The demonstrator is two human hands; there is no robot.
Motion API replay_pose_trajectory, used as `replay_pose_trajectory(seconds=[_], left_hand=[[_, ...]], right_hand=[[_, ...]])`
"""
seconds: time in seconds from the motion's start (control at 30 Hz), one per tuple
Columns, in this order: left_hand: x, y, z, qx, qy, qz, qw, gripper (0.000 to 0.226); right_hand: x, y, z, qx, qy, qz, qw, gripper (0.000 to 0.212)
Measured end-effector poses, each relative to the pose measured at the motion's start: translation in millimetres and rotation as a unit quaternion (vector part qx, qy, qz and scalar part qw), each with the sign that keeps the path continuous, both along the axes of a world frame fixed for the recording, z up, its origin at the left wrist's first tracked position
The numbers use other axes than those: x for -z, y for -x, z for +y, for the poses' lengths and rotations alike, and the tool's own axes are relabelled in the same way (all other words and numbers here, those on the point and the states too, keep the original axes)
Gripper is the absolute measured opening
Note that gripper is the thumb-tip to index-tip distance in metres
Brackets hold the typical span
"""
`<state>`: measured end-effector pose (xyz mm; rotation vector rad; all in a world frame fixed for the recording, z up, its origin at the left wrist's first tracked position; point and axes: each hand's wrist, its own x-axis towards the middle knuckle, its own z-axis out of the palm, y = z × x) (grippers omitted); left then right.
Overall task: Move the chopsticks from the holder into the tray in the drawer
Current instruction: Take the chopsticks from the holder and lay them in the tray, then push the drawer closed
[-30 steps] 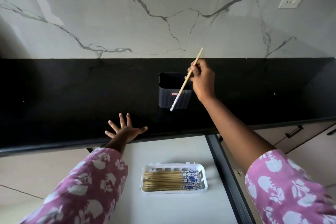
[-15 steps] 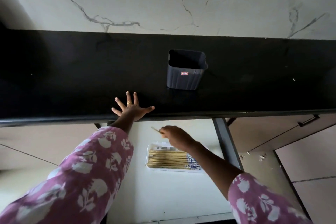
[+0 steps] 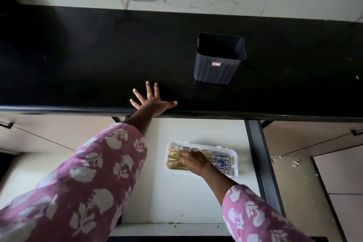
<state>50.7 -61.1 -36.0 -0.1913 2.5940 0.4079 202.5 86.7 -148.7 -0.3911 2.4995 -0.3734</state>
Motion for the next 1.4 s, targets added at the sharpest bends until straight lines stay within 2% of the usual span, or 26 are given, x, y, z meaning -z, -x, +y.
replay_pose_trajectory(seconds=[0.17,0.27,0.37,0.5,0.57,0.63,0.67,0.73,0.8,0.9,1.07,1.23,1.4], left_hand=[[3,3,0,0.004,0.004,0.008,1.000,0.105],[7,-1,-2,0.007,-0.002,0.032,0.999,0.104],[13,-10,-6,0.025,0.002,0.095,0.995,0.096],[27,-47,-8,0.043,-0.118,0.259,0.958,0.062],[41,-82,-7,0.039,-0.164,0.327,0.930,0.050],[64,-113,-6,0.053,-0.172,0.347,0.920,0.046],[74,-125,-4,0.048,-0.173,0.329,0.927,0.045],[87,-143,-1,-0.001,-0.195,0.222,0.955,0.044],[95,-155,0,-0.059,-0.208,0.124,0.968,0.043],[101,-165,1,-0.088,-0.175,0.065,0.979,0.032],[108,-176,1,-0.103,-0.157,0.037,0.982,0.015],[111,-190,0,-0.160,-0.153,0.060,0.973,0.021],[115,-202,-3,-0.164,-0.162,0.064,0.971,0.025]], right_hand=[[11,-3,-3,0.061,0.039,-0.019,0.997,0.045],[2,-8,-4,0.071,0.036,0.003,0.997,0.044],[-5,-10,4,0.177,0.013,0.035,0.983,0.035],[-15,-18,30,0.367,0.009,0.185,0.911,0.022],[-20,-30,45,0.447,-0.001,0.204,0.871,0.021],[-17,-44,59,0.474,-0.017,0.207,0.856,0.033],[-13,-50,66,0.485,-0.028,0.204,0.850,0.038],[-12,-58,73,0.534,-0.002,0.165,0.829,0.041],[-8,-63,78,0.568,0.021,0.116,0.815,0.040],[-4,-67,81,0.586,0.051,0.077,0.805,0.036],[-1,-64,87,0.609,0.065,0.072,0.788,0.035],[0,-58,84,0.594,0.080,0.097,0.795,0.038],[3,-62,84,0.593,0.085,0.094,0.795,0.040]])
